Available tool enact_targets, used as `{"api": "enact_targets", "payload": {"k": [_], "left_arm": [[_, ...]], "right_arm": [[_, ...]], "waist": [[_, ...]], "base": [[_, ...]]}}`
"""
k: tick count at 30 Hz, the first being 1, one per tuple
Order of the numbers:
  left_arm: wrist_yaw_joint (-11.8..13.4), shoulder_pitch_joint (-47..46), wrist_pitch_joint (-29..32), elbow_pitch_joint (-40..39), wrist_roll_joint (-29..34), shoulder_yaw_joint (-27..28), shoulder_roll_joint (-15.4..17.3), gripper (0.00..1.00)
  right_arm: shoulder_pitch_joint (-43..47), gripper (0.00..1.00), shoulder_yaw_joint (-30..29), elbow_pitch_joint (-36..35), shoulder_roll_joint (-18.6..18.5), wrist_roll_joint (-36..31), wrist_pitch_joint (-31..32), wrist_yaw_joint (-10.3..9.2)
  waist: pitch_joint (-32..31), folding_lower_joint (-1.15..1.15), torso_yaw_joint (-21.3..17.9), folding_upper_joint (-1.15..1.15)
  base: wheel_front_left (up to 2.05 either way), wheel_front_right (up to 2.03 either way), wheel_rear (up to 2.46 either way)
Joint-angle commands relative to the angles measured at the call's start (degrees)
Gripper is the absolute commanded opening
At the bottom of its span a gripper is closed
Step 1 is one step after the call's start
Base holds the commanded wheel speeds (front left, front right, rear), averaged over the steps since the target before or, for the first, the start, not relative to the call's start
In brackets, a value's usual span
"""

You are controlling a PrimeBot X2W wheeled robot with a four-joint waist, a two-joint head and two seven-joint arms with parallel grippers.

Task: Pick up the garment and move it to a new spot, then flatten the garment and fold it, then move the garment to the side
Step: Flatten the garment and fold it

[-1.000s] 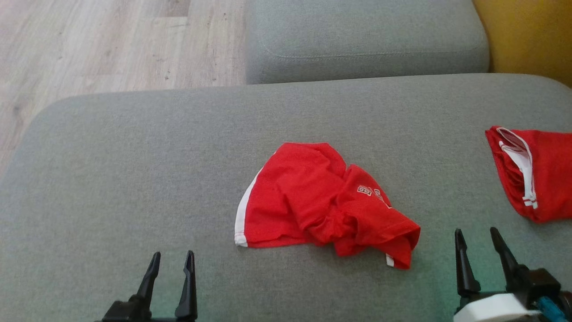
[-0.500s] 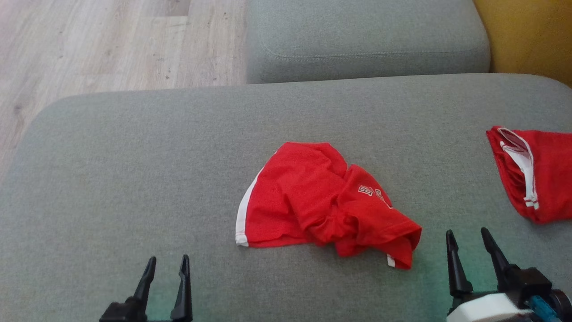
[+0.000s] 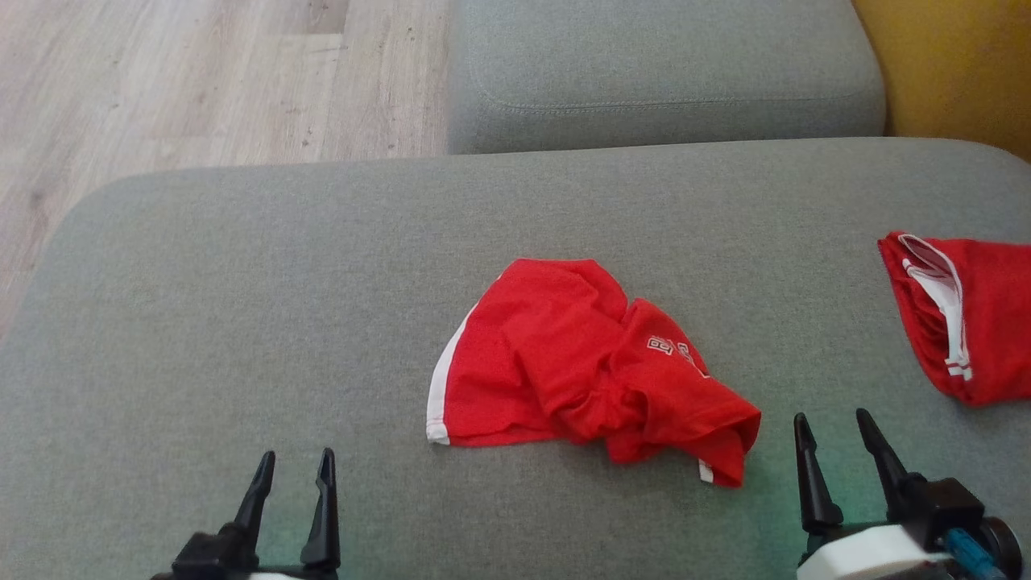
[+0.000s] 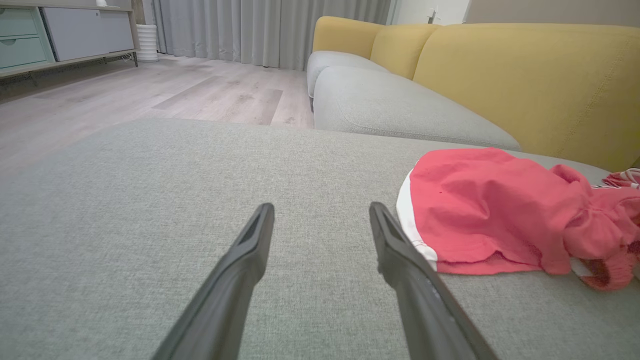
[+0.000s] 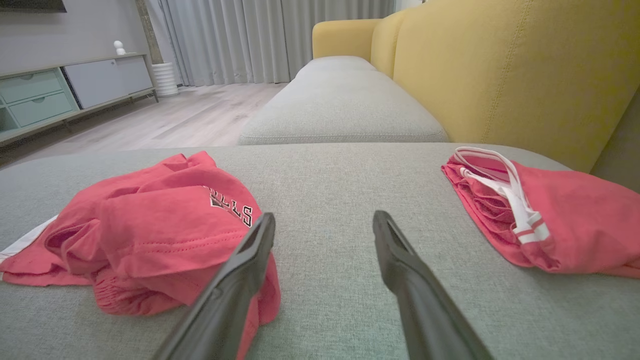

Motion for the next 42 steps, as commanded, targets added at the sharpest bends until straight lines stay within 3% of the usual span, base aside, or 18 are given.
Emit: {"api": "enact_targets", "payload": {"k": [1,9,13,16,18,23,29,30,32,38,42], "left_arm": [[-0.2,-2.9,-0.7,-1.5,0.6,2.3,-0.3,1.0],[-0.8,-5.2,-0.7,-0.3,0.2,0.5,-0.7,1.0],[-1.3,-9.7,0.9,2.9,-2.2,-4.4,-1.0,1.0],[-1.4,-14.4,6.5,6.9,-7.8,-9.4,-1.1,1.0],[-0.2,-16.3,9.5,8.9,-11.8,-11.5,-1.2,1.0],[2.5,-19.7,13.8,13.5,-15.2,-15.2,-1.2,1.0],[4.3,-22.8,14.4,19.1,-19.6,-18.2,-1.2,1.0],[3.9,-23.1,14.3,19.8,-20.4,-18.9,-1.2,0.88],[2.7,-23.5,14.5,20.5,-23.0,-20.1,-1.2,0.0],[0.6,-25.1,13.4,16.0,-35.5,-20.8,-1.2,0.0],[0.7,-28.6,12.0,9.8,-44.0,-18.0,-1.2,0.0]], "right_arm": [[-2.7,1.0,1.6,-1.5,-0.3,0.4,-0.6,0.4],[-3.1,1.0,2.1,-1.4,-0.3,0.5,-0.6,0.4],[-3.6,1.0,2.9,-1.5,-0.4,0.5,-0.6,0.4],[-4.3,1.0,3.9,-1.8,-0.5,0.7,-0.6,0.4],[-4.7,1.0,4.2,-2.1,-0.6,0.8,-0.6,0.4],[-5.5,1.0,4.5,-2.3,-0.7,0.9,-0.6,0.4],[-6.2,1.0,4.2,-2.4,-0.9,1.1,-0.6,0.4],[-6.2,1.0,4.2,-2.4,-0.9,1.1,-0.6,0.4],[-6.2,1.0,4.1,-2.4,-0.9,1.0,-0.6,0.4],[-5.6,1.0,3.4,-2.2,-1.0,0.9,-0.6,0.4],[-5.7,1.0,3.7,-2.1,-1.0,0.8,-0.6,0.4]], "waist": [[0.0,0.0,0.0,0.0],[0.6,0.0,-0.1,0.0],[1.4,0.0,-0.8,0.0],[2.6,0.0,-2.2,0.0],[3.5,0.0,-2.9,0.0],[4.9,0.0,-4.2,0.0],[6.0,0.0,-5.5,0.0],[6.0,0.0,-5.6,0.0],[6.0,0.0,-5.8,0.0],[5.3,0.0,-4.9,0.0],[4.8,0.0,-4.1,0.0]], "base": [[0.0,0.0,0.0],[0.0,0.0,0.0],[0.0,0.0,0.0],[0.0,0.0,0.0],[0.0,0.0,0.0],[0.0,0.0,0.0],[0.0,0.0,0.0],[0.0,0.0,0.0],[0.0,0.0,0.0],[0.0,0.0,0.0],[0.0,0.0,0.0]]}}
